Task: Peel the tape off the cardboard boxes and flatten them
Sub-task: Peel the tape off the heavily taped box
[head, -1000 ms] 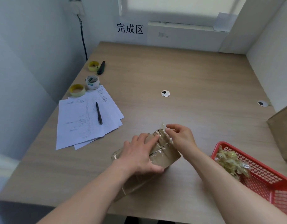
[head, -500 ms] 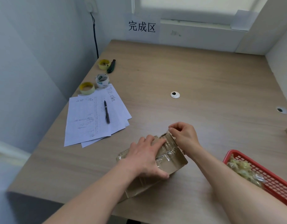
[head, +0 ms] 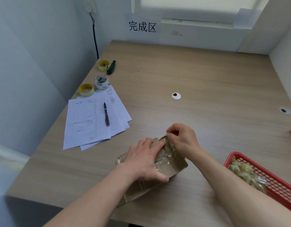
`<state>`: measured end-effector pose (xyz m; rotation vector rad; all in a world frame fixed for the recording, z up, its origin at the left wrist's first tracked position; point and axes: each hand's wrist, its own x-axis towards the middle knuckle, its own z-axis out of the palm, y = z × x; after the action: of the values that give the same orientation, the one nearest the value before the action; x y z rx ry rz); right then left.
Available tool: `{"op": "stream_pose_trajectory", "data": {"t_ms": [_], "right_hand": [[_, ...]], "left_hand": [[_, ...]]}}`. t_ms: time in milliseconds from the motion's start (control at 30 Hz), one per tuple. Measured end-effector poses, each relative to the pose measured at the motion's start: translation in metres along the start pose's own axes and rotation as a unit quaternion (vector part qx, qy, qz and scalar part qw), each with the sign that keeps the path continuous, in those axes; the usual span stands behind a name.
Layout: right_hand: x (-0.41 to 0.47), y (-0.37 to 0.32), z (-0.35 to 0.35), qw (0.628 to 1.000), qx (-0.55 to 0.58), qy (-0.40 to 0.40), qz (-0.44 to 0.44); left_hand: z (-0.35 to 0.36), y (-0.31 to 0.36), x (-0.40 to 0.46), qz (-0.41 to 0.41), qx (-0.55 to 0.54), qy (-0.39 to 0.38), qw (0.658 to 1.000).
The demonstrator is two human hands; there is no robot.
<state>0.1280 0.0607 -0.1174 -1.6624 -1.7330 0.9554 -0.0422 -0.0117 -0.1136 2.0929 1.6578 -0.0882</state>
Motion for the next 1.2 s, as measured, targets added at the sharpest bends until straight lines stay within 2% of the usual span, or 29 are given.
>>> {"op": "stream_pose_trajectory", "data": {"t_ms": [100,300,400,533,633,867,1067,1200], "right_hand": [[-0.01,0.003,-0.002,0.997,-0.009,0.04,-0.068],[-0.039,0.031,-0.012,0.992,0.081,0.096,-0.003],[-0.049,0.04,-0.024,0.995,0.062,0.084,0.005],[-0.054,0.034,-0.026,0.987,0.134,0.039,0.076],[-0.06,0.033,-0.025,0.985,0.142,0.005,0.1],[-0.074,0.03,-0.027,0.971,0.218,-0.032,0.09],[-0.082,0.029,-0.017,0.972,0.213,-0.034,0.099],[-0.081,0.026,-0.019,0.983,0.167,-0.026,0.068]], "left_hand": [[-0.001,0.0,0.0,-0.003,0.0,-0.001,1.0],[-0.004,-0.002,0.001,-0.01,-0.007,-0.009,1.0],[-0.004,-0.003,0.002,-0.008,-0.003,-0.012,1.0],[-0.005,-0.004,0.003,-0.004,0.005,-0.019,1.0],[-0.007,-0.004,0.003,0.002,0.011,-0.025,1.0],[-0.015,-0.008,0.006,0.055,0.037,-0.017,0.998],[-0.019,-0.016,0.009,0.079,0.059,-0.029,0.995],[-0.016,-0.018,0.008,0.08,0.058,-0.034,0.995]]}}
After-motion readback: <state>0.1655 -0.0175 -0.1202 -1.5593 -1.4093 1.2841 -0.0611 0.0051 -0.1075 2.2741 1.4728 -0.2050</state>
